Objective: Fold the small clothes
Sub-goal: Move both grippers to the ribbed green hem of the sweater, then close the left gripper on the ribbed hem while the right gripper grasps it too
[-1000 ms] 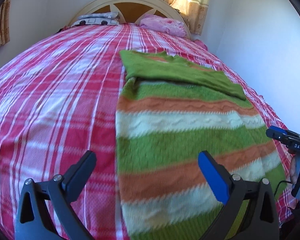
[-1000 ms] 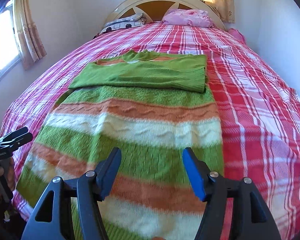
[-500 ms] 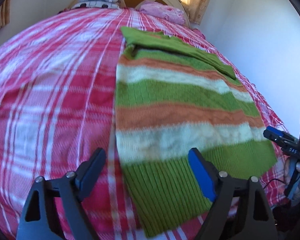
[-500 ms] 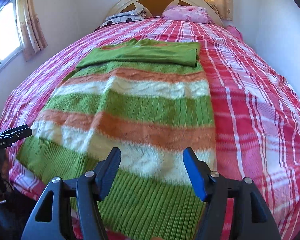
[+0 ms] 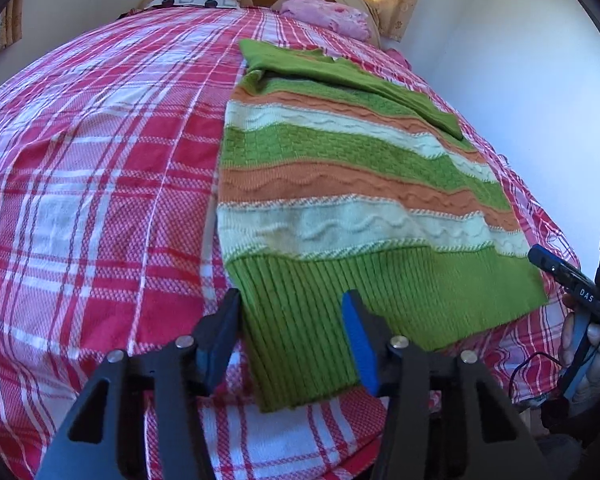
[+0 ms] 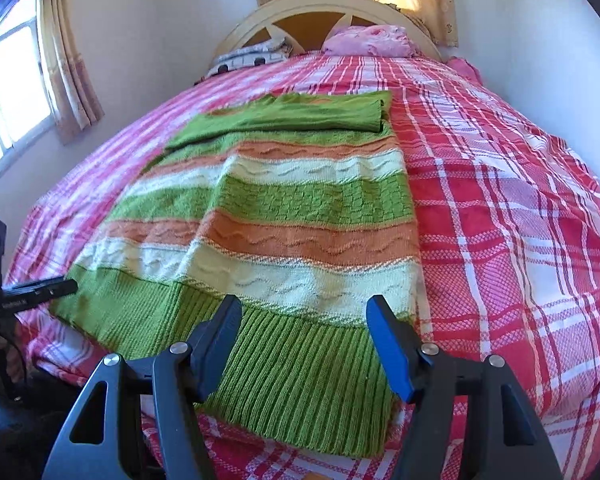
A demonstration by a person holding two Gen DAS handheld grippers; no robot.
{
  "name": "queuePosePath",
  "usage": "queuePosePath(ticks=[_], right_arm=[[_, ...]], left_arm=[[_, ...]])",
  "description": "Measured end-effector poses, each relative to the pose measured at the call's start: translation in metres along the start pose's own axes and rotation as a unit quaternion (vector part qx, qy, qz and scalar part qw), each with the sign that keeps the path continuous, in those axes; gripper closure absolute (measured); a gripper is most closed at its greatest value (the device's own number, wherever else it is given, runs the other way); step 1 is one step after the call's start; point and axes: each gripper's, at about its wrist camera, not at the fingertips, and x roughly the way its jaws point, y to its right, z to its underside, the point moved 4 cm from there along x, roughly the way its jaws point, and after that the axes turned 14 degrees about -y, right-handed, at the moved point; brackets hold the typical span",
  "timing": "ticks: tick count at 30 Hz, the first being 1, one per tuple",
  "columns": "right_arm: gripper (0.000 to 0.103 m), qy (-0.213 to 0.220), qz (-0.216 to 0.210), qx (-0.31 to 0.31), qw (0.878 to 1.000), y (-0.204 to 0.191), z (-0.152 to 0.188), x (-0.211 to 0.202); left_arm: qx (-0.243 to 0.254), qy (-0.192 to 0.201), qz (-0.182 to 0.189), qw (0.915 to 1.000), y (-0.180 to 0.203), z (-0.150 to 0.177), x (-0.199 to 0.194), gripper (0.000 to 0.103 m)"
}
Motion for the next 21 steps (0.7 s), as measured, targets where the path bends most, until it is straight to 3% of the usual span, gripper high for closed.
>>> queuePosePath(ticks=[6,8,9,15,21], right_arm=[[0.037,0.003,-0.011,0.028,1.0,0.019,0.007,-0.002],[0.037,0.001,-0.014,0.039,0.999,0.027,0.01,-0.004],[0.037,0.0,-0.015,0.045,0.999,0.031,0.011,-0.005],[0.037,-0.002,-0.034,0.073,0.997,0.047,0.018,-0.009],[0.039,-0.019,-0.058,0.059,0.996,0.036,0.021,-0.003]], left_arm=[[-0.024,0.002,-0.001,0.9997,-0.006,0.0,0.0,0.061],[-0.022,0.002,-0.001,0.9998,-0.005,0.0,0.0,0.078],[-0.022,0.0,0.0,0.9998,-0.005,0.0,0.001,0.08],[-0.025,0.005,0.009,0.9996,-0.006,0.0,0.001,0.085],[-0.033,0.012,0.014,0.9993,-0.009,0.0,0.001,0.082]])
